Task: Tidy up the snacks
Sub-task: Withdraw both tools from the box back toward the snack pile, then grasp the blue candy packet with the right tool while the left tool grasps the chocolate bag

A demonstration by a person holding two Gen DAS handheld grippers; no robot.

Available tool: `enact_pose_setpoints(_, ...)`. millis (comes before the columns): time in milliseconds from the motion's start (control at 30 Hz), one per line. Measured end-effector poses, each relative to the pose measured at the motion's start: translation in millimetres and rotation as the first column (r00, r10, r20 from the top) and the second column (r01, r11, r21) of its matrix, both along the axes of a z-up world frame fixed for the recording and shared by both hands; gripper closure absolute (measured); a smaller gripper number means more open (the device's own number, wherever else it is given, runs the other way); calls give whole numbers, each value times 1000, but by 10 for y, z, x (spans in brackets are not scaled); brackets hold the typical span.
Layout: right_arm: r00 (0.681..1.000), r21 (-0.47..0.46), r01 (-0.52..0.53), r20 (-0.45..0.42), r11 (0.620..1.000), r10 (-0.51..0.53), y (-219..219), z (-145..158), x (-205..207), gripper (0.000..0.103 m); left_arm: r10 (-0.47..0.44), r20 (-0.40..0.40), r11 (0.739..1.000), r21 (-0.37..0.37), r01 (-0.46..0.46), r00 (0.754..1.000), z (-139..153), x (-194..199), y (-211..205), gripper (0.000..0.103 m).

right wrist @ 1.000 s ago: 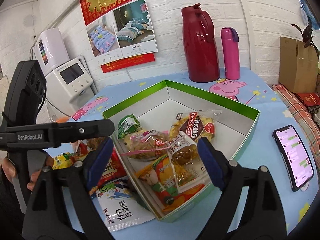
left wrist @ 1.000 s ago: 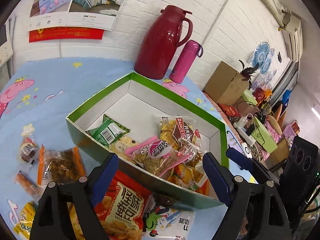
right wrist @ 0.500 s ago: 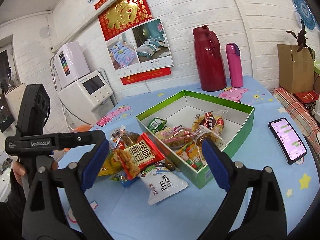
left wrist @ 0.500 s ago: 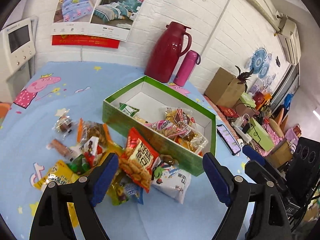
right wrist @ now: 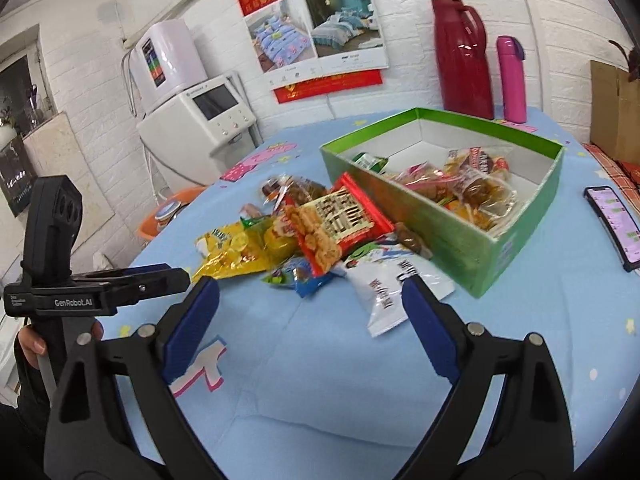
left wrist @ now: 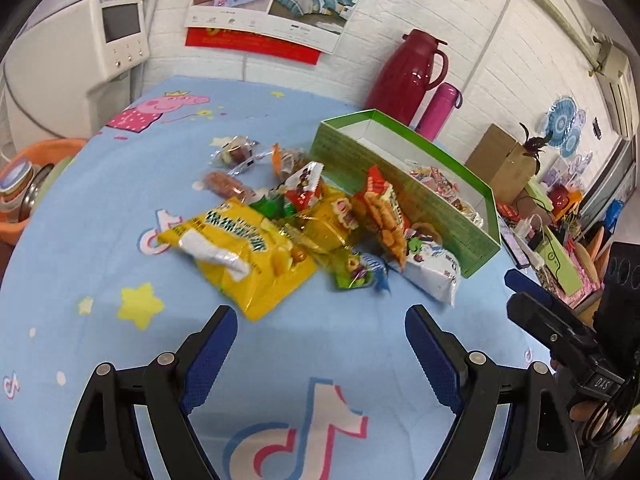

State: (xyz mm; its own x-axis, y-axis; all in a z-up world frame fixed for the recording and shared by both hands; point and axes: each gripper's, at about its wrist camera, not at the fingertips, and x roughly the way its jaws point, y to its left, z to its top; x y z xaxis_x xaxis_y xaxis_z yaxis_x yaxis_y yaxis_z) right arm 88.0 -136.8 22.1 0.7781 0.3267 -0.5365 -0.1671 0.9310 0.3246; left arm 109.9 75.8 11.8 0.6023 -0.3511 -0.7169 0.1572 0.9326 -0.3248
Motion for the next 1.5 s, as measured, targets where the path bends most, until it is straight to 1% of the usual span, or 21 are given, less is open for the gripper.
enact_pose_setpoints(100,997,-30,-71,-29,997,70,225,-76,139,23,21,-16,1000,-8,-21,1000,-77,-31,115,15)
enact_pose_setpoints(167,993,-48,-117,-39,992,115,365,-112,217,37,30,-23,999,-18,-30,999,-111,-30,174,15)
enact_pose_setpoints(200,990,-54,-139,-42,989,137,421,-129,259,38,31,-24,999,-27,-32,999,-120,-31,198,15)
enact_pose_setpoints(333,981,-77,-190,-54,979,186,566,-183,472,40,21,-9,999,-36,-21,1000,-107,-24,242,15)
enact_pose_setpoints(433,974,-74,-222,-60,972,218,613,-220,645,40,16,0,999,-37,-16,1000,-91,21,273,15)
enact_pose_setpoints(533,971,-96,-233,-71,968,226,652,-285,775,40,11,5,999,-38,-11,1000,-78,79,292,15)
enact_pose_setpoints(600,972,-102,-225,-94,969,215,641,-350,845,40,5,9,999,-33,-5,1000,-73,124,290,15)
enact_pose_setpoints(667,973,-95,-216,-109,972,205,613,-413,880,40,-6,12,1000,-27,6,1000,-68,179,272,15)
enact_pose_setpoints(767,968,-80,-229,-127,970,218,594,-451,883,40,-25,20,1000,-15,25,999,-47,311,227,15)
enact_pose_setpoints(833,964,-104,-228,-163,968,210,606,-493,874,40,-32,24,999,-2,33,999,-19,434,189,15)
enact_pose_setpoints(900,959,-102,-232,-191,967,209,601,-532,841,40,-40,32,999,3,40,999,11,566,149,15)
enact_pose_setpoints(933,959,-95,-226,-195,969,205,585,-538,821,42,-51,36,999,5,51,998,26,633,123,15)
enact_pose_setpoints(1033,959,-68,-207,-213,976,188,529,-566,787,52,-74,26,997,14,73,997,48,858,34,16)
enact_pose_setpoints(1067,958,-61,-202,-218,977,185,514,-574,782,54,-81,21,997,17,81,996,50,935,5,16)
enact_pose_setpoints(1233,959,-53,-195,-218,979,180,509,-577,770,54,-108,-39,991,77,111,993,-5,1323,-188,36)
enact_pose_setpoints(1333,959,-48,-195,-219,980,180,513,-582,770,54,-105,-65,985,127,113,992,-78,1481,-275,36)
enact_pose_setpoints(1400,959,-41,-196,-218,980,182,482,-581,753,54,-109,-90,984,135,120,990,-140,1559,-308,37)
enact_pose_setpoints(1433,959,-36,-195,-218,980,183,462,-581,747,54,-109,-101,982,141,123,989,-176,1585,-321,40)
enact_pose_setpoints(1467,959,-31,-193,-219,981,182,445,-581,746,54,-109,-116,980,153,126,987,-227,1617,-329,45)
enact_pose_setpoints(1500,958,-27,-191,-221,981,181,439,-571,741,54,-111,-126,979,157,131,986,-264,1637,-320,56)
